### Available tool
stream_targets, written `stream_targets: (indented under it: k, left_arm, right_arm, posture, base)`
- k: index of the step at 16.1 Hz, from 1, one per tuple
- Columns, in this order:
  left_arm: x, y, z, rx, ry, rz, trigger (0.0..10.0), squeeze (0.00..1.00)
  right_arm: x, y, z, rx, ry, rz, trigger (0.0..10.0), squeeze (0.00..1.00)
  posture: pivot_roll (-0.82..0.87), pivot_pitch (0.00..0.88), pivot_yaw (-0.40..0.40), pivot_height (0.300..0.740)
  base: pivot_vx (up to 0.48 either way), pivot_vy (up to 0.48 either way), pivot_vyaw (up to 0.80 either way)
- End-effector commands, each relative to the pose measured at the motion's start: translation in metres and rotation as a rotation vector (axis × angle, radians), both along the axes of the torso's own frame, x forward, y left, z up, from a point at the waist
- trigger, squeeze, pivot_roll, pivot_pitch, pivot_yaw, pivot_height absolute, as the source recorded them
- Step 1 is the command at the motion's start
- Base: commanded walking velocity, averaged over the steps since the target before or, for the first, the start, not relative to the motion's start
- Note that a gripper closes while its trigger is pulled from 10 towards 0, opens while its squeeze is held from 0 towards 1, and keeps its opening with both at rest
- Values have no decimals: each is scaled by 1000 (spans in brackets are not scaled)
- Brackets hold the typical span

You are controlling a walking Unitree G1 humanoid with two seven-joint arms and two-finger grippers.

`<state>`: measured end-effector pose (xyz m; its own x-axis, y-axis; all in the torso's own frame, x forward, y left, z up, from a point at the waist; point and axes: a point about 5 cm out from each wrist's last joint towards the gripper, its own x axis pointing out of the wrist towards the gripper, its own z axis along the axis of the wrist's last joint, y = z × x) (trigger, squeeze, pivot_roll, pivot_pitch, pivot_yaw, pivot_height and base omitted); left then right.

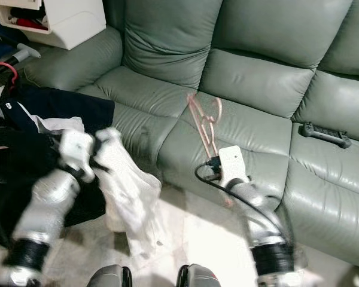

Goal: Hang hanger

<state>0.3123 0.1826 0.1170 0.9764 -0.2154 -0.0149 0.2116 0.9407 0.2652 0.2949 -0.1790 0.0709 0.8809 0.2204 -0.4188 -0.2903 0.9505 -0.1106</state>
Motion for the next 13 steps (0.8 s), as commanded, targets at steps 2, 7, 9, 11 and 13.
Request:
stream_targets:
  k: [2, 7, 9, 11, 13]
  left_arm:
    - [17, 17, 26, 61, -115, 102, 10000, 0]
    - [31, -4, 42, 184, -169, -174, 10000, 0]
    - [35, -3, 41, 232, -168, -178, 10000, 0]
    - [38, -3, 43, 264, -178, -191, 10000, 0]
    - [44, 2, 43, 310, -180, -142, 10000, 0]
  right_arm:
    - [3, -3, 7, -60, 6, 131, 10000, 0]
    - [-5, -7, 33, -98, 6, 478, 10000, 0]
    - [-11, -12, 38, -101, 26, 549, 10000, 0]
    - [-19, -16, 41, -87, 53, 619, 10000, 0]
    - [-26, -18, 45, -113, 80, 689, 10000, 0]
  posture:
    - [-19, 66, -17, 740]
    - [-35, 54, -1, 740]
    - [-37, 59, 2, 740]
    - [-37, 59, 2, 740]
    - [-45, 60, 9, 740]
  base:
    - [0, 0, 0]
    - [0, 0, 0]
    - [0, 0, 0]
    - [0, 0, 0]
    - [0, 0, 0]
